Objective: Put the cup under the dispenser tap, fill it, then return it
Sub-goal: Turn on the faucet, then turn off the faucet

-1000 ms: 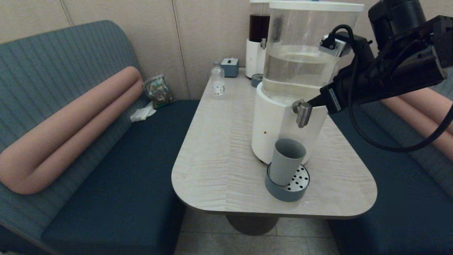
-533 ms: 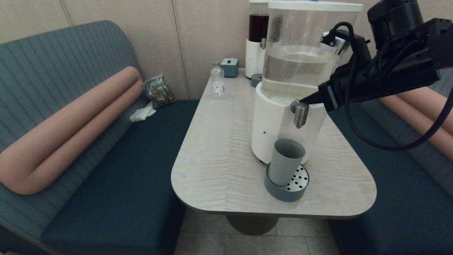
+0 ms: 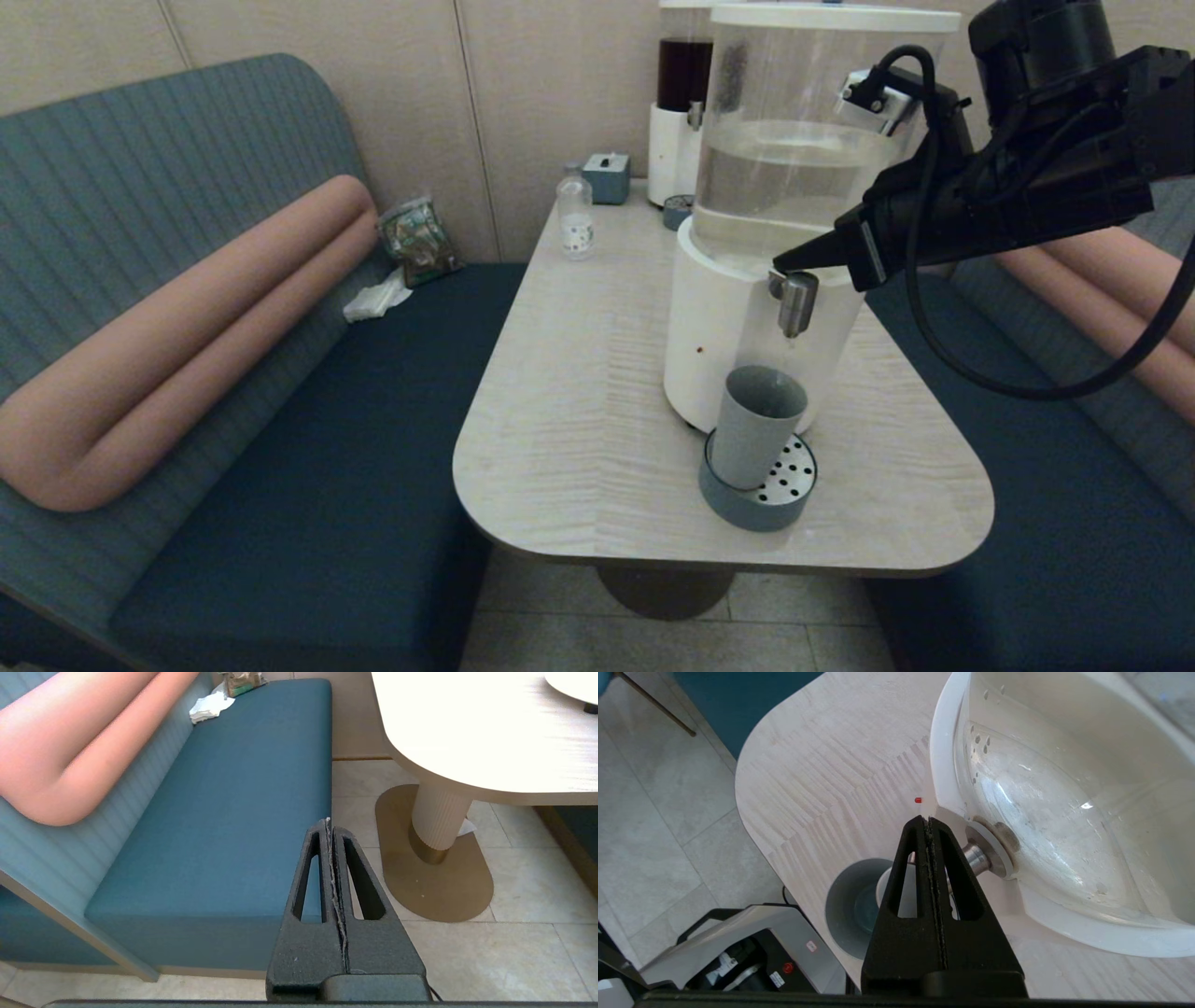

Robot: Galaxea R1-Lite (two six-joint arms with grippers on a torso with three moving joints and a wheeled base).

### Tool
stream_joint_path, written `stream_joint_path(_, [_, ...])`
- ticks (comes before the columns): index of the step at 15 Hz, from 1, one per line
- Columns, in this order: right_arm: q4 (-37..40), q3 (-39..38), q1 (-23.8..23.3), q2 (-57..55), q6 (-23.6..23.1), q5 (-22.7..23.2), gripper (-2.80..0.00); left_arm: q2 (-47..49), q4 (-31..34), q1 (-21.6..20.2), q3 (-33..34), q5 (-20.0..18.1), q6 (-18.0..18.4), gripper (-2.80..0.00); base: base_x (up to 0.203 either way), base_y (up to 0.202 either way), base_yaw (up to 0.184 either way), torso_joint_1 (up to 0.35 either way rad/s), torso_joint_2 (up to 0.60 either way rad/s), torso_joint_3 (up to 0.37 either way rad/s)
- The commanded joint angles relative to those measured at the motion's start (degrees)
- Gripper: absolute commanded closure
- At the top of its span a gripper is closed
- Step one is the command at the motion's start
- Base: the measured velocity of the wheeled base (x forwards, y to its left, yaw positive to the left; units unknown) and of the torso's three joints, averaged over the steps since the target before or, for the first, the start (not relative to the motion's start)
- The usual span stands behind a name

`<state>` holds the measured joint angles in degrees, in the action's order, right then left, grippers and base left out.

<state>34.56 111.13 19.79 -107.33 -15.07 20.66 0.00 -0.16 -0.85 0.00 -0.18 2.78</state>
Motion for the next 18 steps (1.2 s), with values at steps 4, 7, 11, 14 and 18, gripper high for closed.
stream_joint_path(4, [0.3, -0.1, -2.6, 2.5, -0.1, -0.2, 0.0, 0.1, 0.0, 0.0, 0.1, 0.0, 0.0, 0.0, 0.0, 0.0, 0.0, 0.0, 0.0, 0.0])
stream_joint_path(7, [0.5, -0.5, -3.2, 6.3, 0.1, -0.2, 0.0, 0.1, 0.0, 0.0, 0.0, 0.0, 0.0, 0.0, 0.0, 0.0, 0.0, 0.0, 0.0, 0.0])
stream_joint_path(11, [0.6, -2.5, -5.5, 13.8, 0.6, -0.3, 0.0, 0.1, 0.0, 0.0, 0.0, 0.0, 0.0, 0.0, 0.0, 0.0, 0.0, 0.0, 0.0, 0.0])
stream_joint_path(14, [0.6, -9.4, -10.1, 20.7, 0.6, -0.6, 0.0, 0.1, 0.0, 0.0, 0.1, 0.0, 0.0, 0.0, 0.0, 0.0, 0.0, 0.0, 0.0, 0.0])
stream_joint_path(18, [0.7, -23.1, -17.5, 30.7, 0.6, -0.9, 0.0, 0.1, 0.0, 0.0, 0.0, 0.0, 0.0, 0.0, 0.0, 0.0, 0.0, 0.0, 0.0, 0.0])
